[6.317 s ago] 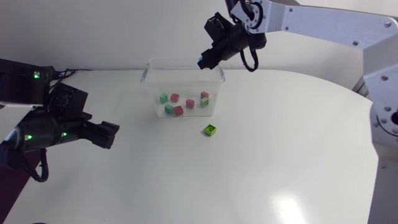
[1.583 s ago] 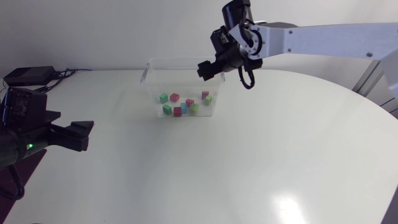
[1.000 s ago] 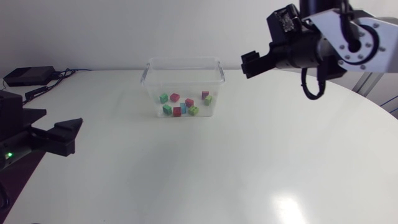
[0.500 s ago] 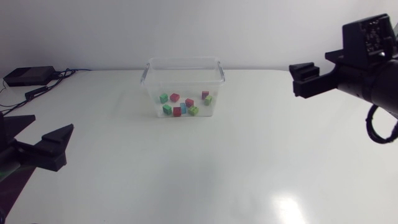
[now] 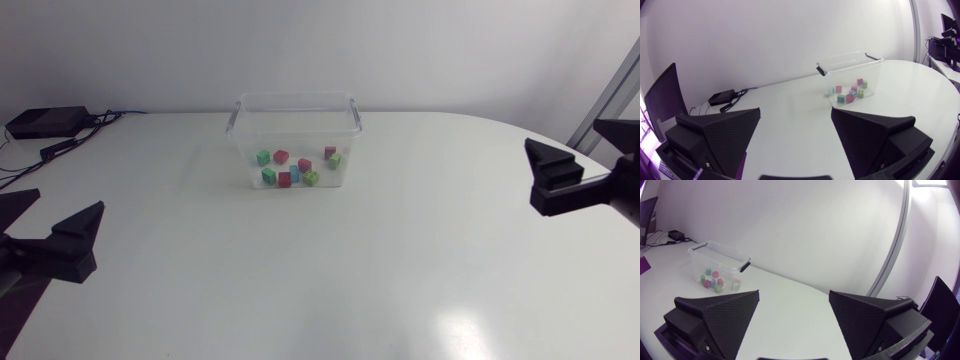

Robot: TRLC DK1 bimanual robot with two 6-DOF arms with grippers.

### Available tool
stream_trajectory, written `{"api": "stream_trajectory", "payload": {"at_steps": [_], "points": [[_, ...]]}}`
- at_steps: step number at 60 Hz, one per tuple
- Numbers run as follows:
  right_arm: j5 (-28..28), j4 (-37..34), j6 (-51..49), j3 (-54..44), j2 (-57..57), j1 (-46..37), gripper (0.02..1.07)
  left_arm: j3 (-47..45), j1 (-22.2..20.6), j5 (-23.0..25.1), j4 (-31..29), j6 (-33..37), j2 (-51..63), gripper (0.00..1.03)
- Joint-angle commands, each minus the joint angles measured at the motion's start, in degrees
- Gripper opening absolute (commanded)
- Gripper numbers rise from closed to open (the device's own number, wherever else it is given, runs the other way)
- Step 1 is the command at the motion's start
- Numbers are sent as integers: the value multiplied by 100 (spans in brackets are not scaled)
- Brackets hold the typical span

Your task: Place the duplo bricks in the container

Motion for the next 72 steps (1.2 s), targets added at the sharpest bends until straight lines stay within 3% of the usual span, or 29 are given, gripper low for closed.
{"api": "stream_trajectory", "payload": {"at_steps": [1, 10, 21, 26, 66, 72], "points": [[53, -104, -78, -242, -315, -153, 102, -216, 61, -13, 70, 126, -118, 99], [23, -4, -441, -680, -1023, -166, 102, -336, 63, -10, 94, 438, -280, 99], [-285, 237, -50, -1229, -1395, -428, 96, -780, 188, 167, 538, 121, -513, 99], [-442, 361, 151, -1510, -1585, -562, 102, -1008, 252, 258, 765, -42, -632, 99], [-1552, 1233, 1566, -3492, -2927, -1507, 102, -2612, 703, 898, 2369, -1189, -1474, 99], [-1573, 1249, 1592, -3529, -2952, -1525, 102, -2641, 711, 910, 2399, -1210, -1490, 99]]}}
